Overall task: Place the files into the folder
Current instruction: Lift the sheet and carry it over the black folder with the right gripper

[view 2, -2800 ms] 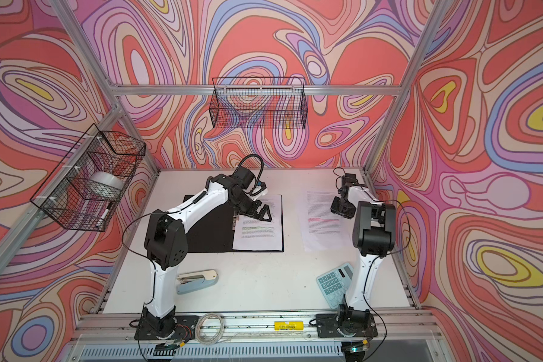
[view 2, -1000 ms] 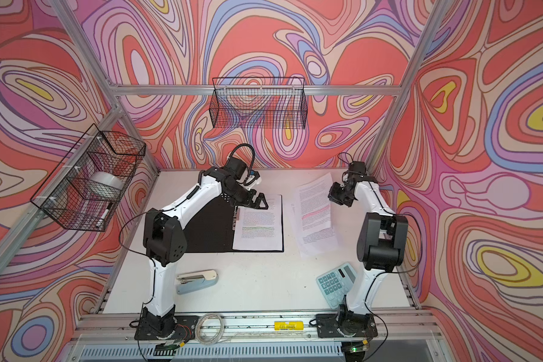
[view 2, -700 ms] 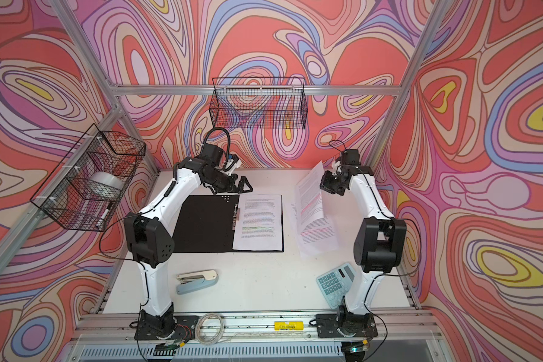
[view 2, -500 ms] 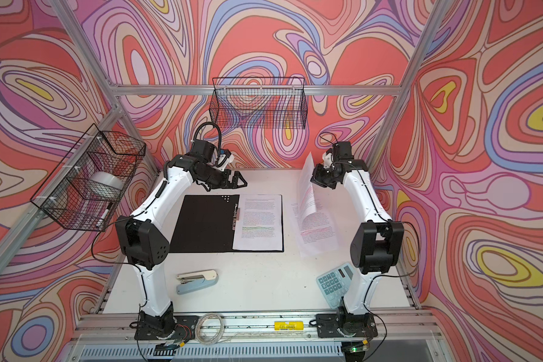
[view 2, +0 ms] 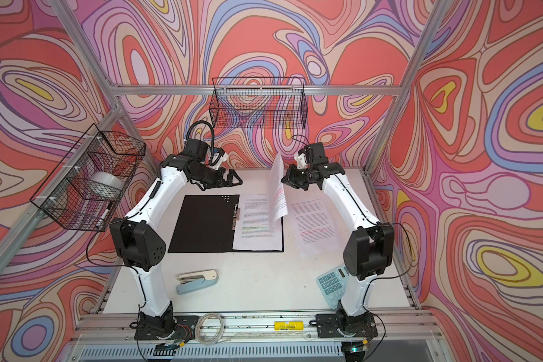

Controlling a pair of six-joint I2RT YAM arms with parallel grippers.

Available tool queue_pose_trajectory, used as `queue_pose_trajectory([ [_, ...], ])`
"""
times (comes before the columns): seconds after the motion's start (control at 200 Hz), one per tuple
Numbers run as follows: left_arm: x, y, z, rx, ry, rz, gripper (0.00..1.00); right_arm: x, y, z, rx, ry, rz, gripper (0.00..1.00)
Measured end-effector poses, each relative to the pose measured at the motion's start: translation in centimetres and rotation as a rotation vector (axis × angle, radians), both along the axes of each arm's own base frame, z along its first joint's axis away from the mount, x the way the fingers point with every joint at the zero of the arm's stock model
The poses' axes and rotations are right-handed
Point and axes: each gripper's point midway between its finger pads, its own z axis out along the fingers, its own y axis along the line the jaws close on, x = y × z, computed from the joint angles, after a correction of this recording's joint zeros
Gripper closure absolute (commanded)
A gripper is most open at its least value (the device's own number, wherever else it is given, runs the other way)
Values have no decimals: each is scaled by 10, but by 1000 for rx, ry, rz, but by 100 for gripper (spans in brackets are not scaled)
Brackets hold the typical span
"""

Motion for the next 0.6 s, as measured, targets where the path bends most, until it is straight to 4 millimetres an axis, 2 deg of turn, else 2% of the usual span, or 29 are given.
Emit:
queue_pose_trajectory([
  [0.12, -3, 3, 0, 0, 4, 3, 0, -9, 6, -26, 33, 55, -29, 100],
  [0.356, -9, 4, -9, 5, 34, 3, 0, -17, -4, -76, 27, 149, -145, 100],
  [0.451, -12, 6, -15, 7, 50, 4, 0, -21, -3, -88, 15, 172, -171, 100],
  [0.601, -15, 7, -23, 10, 71, 5, 0, -26, 7, -97, -9, 181, -175, 100],
])
